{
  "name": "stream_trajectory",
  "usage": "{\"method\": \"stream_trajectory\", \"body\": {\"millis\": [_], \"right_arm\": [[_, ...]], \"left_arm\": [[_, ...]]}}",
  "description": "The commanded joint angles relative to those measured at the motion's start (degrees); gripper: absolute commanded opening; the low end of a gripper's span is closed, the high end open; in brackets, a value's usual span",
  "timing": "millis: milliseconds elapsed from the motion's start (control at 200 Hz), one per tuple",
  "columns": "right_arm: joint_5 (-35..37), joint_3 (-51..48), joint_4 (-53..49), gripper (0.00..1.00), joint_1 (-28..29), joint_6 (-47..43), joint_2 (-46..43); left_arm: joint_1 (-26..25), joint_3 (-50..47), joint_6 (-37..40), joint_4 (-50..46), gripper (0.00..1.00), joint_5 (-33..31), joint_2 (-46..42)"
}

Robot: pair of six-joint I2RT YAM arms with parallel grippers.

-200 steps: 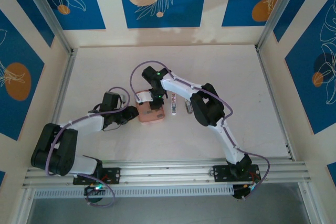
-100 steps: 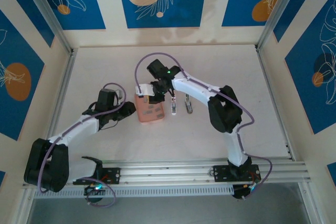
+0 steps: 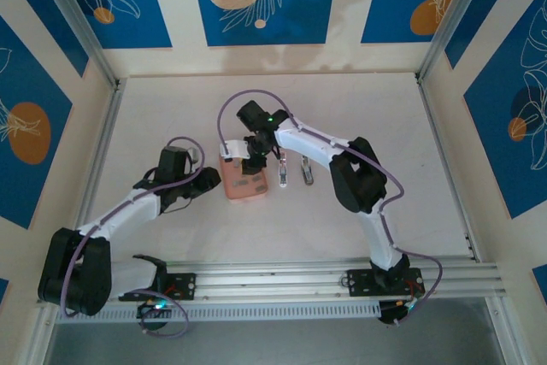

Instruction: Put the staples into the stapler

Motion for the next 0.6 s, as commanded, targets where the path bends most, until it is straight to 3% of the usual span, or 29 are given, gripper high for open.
{"method": "stream_trajectory", "body": {"millis": [0,595], "right_arm": [[-0.18,2.88,-2.13,0.39,0.23,-2.12,2.32],[3.24,6.78,-5.02,0.42,0.13,-5.06,8.97]], "left_arm": [[0.65,-1.23,-0.65,2.15,0.39,0.97,1.68],[0.65,-1.96,-0.87,4.48,0.38,1.33,5.28]]}}
